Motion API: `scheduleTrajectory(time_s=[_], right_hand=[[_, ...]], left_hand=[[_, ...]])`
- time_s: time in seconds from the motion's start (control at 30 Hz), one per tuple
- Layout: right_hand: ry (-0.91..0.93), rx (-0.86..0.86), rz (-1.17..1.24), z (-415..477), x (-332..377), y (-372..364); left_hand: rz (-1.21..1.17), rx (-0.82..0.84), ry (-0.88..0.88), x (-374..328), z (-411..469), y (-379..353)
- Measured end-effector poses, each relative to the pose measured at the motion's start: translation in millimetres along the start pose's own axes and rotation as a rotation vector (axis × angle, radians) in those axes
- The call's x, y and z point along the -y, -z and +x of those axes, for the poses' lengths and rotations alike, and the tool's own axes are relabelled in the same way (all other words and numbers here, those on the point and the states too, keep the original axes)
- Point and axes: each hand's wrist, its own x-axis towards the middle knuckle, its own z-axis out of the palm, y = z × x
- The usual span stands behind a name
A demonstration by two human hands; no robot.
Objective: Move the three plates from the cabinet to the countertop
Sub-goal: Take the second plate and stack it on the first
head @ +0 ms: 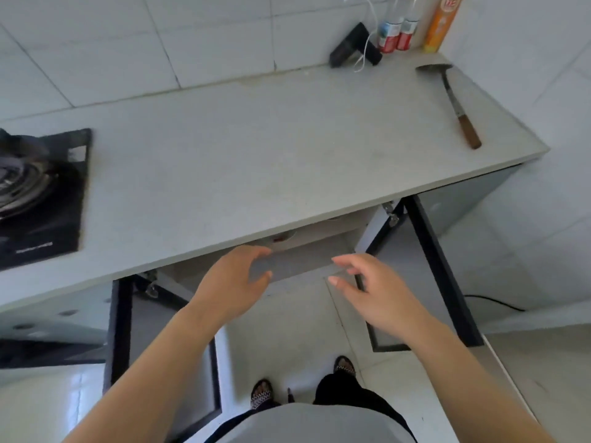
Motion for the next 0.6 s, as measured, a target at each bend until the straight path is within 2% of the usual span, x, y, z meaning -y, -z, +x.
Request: scheduleTrajectory(time_s=[0.33, 0.6], right_hand=[[0.18, 0.31, -0.079, 66.6, -30.8, 17.7], [0.208, 0.394, -0.131, 98.5, -30.7, -12.9]], left_hand=[[-0.066, -0.115, 0.277, -23.6, -0.9, -39.0], [-0.078, -0.104, 0.355, -0.5, 9.0, -52.9]])
